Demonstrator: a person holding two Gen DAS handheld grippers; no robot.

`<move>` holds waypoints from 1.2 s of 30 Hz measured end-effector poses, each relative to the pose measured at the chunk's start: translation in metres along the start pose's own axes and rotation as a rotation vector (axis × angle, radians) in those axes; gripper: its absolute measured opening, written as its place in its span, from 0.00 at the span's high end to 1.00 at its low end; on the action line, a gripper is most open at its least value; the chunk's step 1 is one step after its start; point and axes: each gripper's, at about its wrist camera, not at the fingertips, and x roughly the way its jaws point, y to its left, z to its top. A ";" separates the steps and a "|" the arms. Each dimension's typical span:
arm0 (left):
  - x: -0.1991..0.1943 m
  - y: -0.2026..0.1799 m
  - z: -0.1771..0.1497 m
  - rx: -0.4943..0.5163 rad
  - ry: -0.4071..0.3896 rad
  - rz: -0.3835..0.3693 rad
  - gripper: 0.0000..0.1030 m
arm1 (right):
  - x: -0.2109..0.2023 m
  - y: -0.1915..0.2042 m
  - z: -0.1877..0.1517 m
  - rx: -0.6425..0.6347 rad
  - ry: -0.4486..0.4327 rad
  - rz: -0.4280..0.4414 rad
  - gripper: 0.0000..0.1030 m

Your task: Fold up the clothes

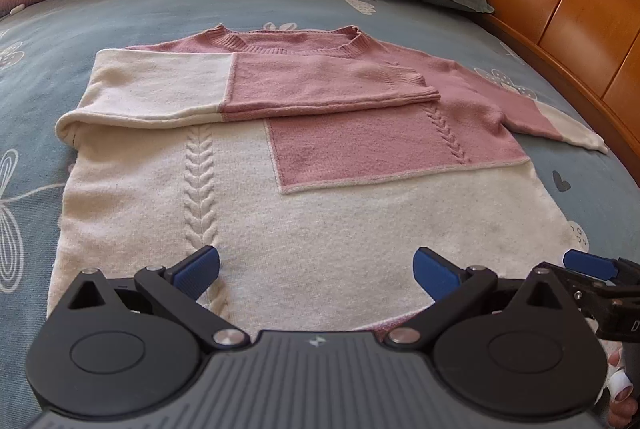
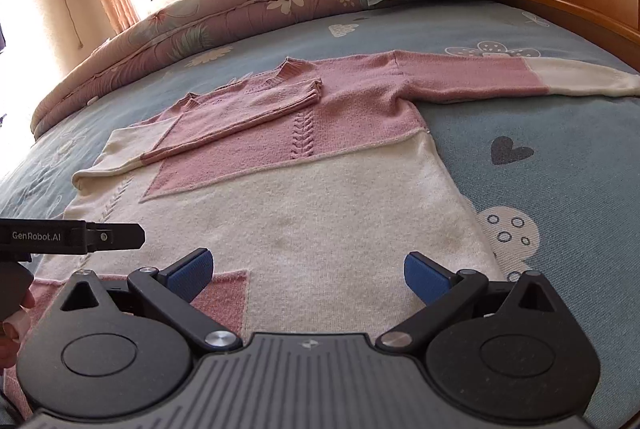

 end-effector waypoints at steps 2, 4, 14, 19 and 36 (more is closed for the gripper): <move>0.002 0.003 0.001 -0.008 0.004 0.005 0.01 | 0.005 -0.007 -0.001 0.033 0.012 0.011 0.00; 0.003 0.005 0.001 -0.012 0.007 0.007 0.01 | 0.005 -0.011 -0.003 0.034 0.005 0.014 0.00; -0.018 0.028 0.014 -0.060 -0.076 0.065 0.01 | 0.032 0.011 0.069 -0.180 -0.096 0.039 0.00; -0.020 0.049 0.019 -0.121 -0.090 0.087 0.01 | 0.090 0.019 0.123 -0.243 -0.115 0.092 0.00; -0.020 0.051 0.019 -0.136 -0.085 0.067 0.01 | 0.133 0.006 0.118 -0.199 0.015 0.017 0.00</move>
